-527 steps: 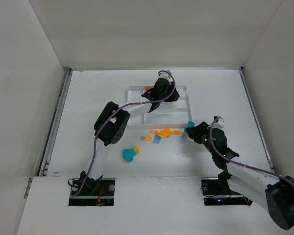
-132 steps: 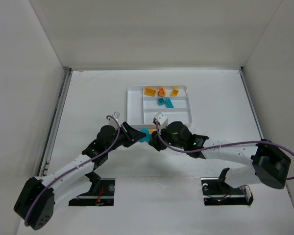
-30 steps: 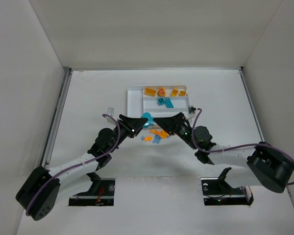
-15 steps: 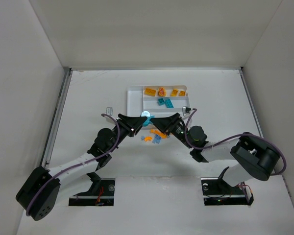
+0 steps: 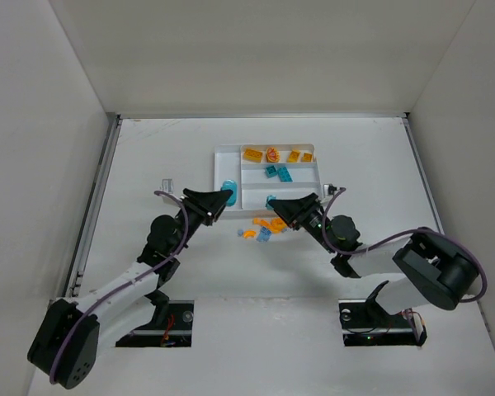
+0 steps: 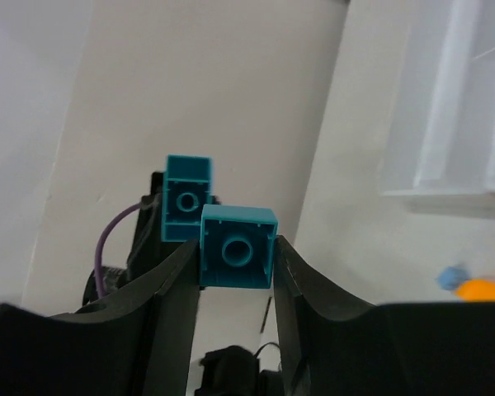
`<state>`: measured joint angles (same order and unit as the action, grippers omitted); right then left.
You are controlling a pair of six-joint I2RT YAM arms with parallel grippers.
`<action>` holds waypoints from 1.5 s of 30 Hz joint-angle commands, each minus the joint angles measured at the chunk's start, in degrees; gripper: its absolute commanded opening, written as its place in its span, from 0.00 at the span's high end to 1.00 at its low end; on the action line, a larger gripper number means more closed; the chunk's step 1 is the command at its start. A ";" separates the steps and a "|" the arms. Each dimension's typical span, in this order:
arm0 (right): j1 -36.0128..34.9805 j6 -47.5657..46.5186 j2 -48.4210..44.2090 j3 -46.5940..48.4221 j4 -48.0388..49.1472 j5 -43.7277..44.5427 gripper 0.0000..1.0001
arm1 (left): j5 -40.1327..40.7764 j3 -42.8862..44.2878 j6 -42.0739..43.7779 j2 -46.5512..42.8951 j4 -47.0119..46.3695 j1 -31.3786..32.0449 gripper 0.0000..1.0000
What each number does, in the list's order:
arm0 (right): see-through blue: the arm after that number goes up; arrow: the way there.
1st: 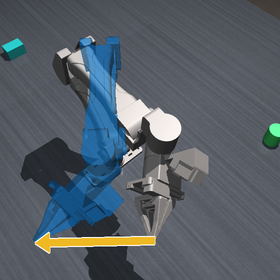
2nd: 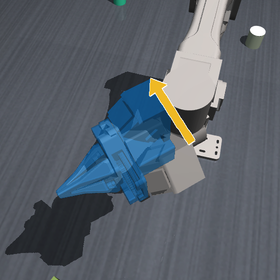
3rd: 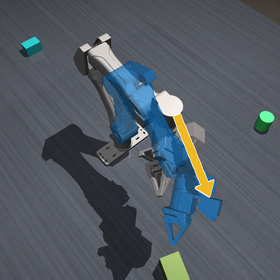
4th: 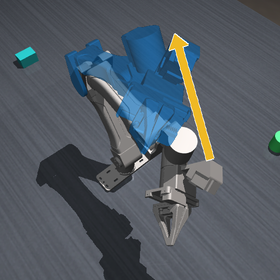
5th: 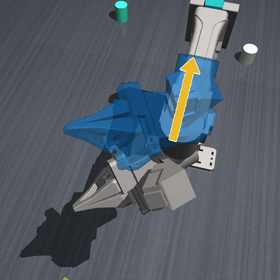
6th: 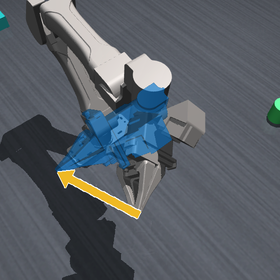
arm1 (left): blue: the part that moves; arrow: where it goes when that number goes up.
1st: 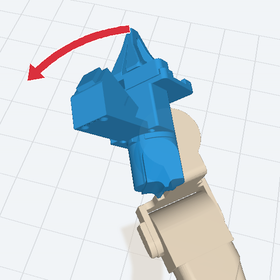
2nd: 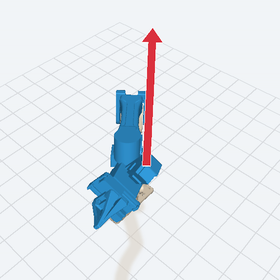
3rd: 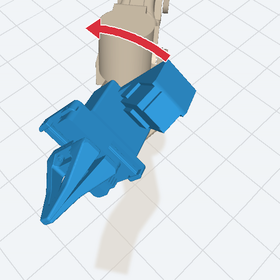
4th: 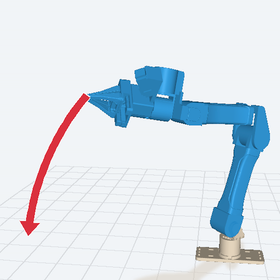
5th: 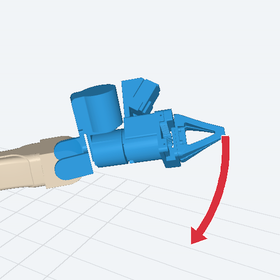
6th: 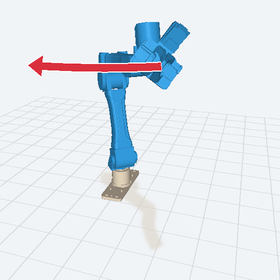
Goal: Sort the legos into containers by color
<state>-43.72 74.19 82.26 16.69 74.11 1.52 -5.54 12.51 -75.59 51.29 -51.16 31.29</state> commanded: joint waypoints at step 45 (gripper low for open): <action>14.25 -39.47 -5.86 22.52 -55.64 22.73 0.00 | 10.90 40.30 35.86 40.20 22.33 5.84 0.82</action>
<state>-27.35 36.05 81.30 41.21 17.17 20.36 6.04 49.10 -41.56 90.50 -26.70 37.65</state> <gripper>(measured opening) 0.998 0.334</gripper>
